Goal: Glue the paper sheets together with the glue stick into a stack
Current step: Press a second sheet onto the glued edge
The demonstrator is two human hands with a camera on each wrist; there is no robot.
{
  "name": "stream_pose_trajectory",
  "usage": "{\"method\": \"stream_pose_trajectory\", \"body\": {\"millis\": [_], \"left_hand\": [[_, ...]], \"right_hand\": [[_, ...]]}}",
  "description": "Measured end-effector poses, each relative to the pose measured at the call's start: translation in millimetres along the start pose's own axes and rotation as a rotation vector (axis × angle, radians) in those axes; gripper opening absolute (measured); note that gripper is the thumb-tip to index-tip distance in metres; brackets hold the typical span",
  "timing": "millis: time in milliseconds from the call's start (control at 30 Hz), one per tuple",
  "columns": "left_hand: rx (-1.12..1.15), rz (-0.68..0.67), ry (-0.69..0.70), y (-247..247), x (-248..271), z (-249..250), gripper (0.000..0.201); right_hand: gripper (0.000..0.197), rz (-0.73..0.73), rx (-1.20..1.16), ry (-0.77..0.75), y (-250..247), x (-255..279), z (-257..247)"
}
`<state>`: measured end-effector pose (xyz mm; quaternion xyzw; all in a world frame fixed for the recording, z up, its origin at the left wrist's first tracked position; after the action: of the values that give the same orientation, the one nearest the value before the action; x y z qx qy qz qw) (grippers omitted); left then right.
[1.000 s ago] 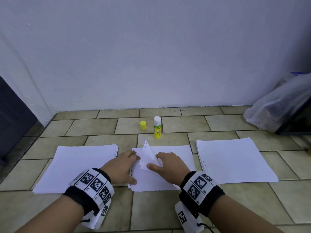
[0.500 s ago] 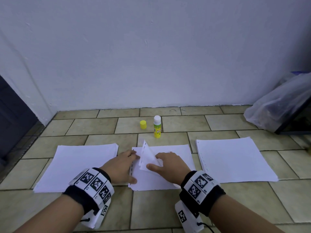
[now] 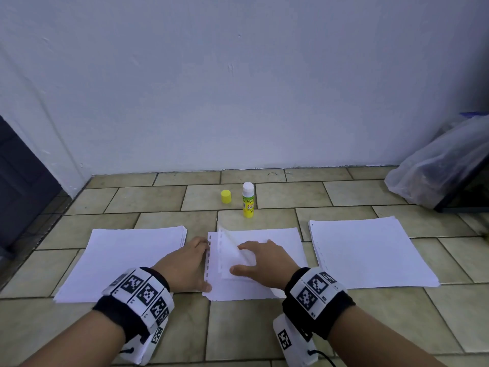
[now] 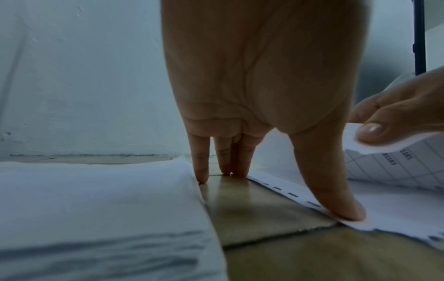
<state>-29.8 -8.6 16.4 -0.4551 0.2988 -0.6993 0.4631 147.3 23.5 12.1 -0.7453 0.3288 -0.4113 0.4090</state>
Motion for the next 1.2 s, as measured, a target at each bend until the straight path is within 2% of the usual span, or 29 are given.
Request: {"method": "stream_pose_trajectory", "body": {"millis": [567, 700, 800, 1000, 1133, 1200], "left_hand": [[-0.031, -0.003, 0.011, 2.0, -2.1, -3.1, 0.087], [0.01, 0.032, 0.002, 1.0, -2.2, -5.0, 0.091], [0.053, 0.062, 0.023, 0.9, -3.2, -5.5, 0.086], [0.137, 0.061, 0.047, 2.2, -5.3, -8.2, 0.103], [0.05, 0.024, 0.034, 3.9, -5.5, -7.4, 0.084], [0.033, 0.019, 0.036, 3.7, -5.4, -7.1, 0.081]], "right_hand": [[0.076, -0.096, 0.094, 0.063, 2.6, 5.9, -10.7], [0.08, -0.089, 0.1, 0.046, 5.6, 3.2, -11.8], [0.082, -0.087, 0.101, 0.036, 6.8, 2.3, -11.0], [0.077, -0.089, 0.101, 0.039, 7.3, 1.1, -8.9], [0.069, -0.088, 0.102, 0.041, 5.7, -0.3, -9.5], [0.069, -0.083, 0.104, 0.041, 6.2, -0.9, -9.5]]}}
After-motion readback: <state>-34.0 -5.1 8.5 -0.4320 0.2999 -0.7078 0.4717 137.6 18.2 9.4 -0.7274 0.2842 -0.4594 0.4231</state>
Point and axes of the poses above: each hand's wrist, its own x-axis away from the middle knuckle, its own y-axis out of the palm, z = x × y, the point moved 4 cm from there along -x, towards the middle knuckle, and after that the axes turned 11 degrees about x, right-handed, at the moved point
